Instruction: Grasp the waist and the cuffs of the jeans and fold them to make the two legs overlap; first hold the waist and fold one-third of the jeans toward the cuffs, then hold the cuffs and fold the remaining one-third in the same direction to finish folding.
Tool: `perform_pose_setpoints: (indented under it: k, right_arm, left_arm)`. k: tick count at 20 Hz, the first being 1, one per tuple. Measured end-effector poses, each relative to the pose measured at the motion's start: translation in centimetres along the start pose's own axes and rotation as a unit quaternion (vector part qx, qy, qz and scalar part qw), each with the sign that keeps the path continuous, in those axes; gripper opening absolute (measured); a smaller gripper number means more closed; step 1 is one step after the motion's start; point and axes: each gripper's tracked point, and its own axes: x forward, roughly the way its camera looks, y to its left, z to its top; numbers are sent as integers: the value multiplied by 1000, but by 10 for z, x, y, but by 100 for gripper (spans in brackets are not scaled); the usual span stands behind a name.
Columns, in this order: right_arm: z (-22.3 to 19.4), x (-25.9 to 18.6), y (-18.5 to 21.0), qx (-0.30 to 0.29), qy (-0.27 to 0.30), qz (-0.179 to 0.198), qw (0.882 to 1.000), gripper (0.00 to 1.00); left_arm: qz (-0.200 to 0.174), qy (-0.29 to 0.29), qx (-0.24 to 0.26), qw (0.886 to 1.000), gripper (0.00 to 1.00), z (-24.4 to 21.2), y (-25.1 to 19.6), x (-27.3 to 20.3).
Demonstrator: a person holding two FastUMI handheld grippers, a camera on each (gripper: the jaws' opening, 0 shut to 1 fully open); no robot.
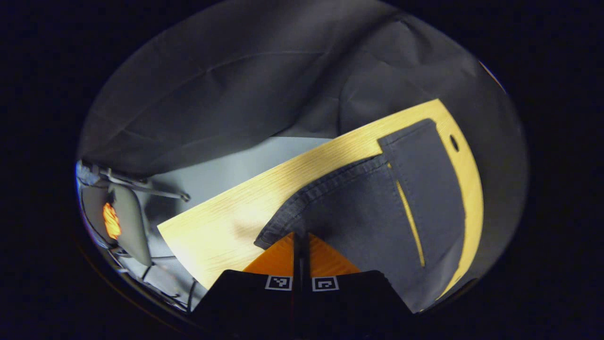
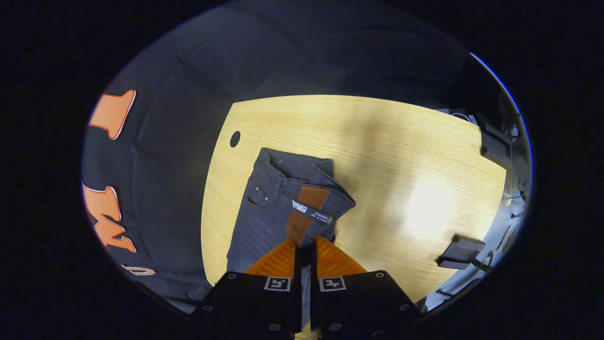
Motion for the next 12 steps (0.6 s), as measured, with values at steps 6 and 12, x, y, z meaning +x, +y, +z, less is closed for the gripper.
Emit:
perform_pose_setpoints:
  k: [6, 12]
  right_arm:
    - [1, -1, 14, 8, -1, 15, 1000, 8]
    - [-2, 4, 17, -1, 2, 15, 1000, 8]
  left_arm:
    - [-91, -45, -12, 995, 1, 45, -48, -50]
    - [9, 4, -33, 999, 1, 27, 2, -26]
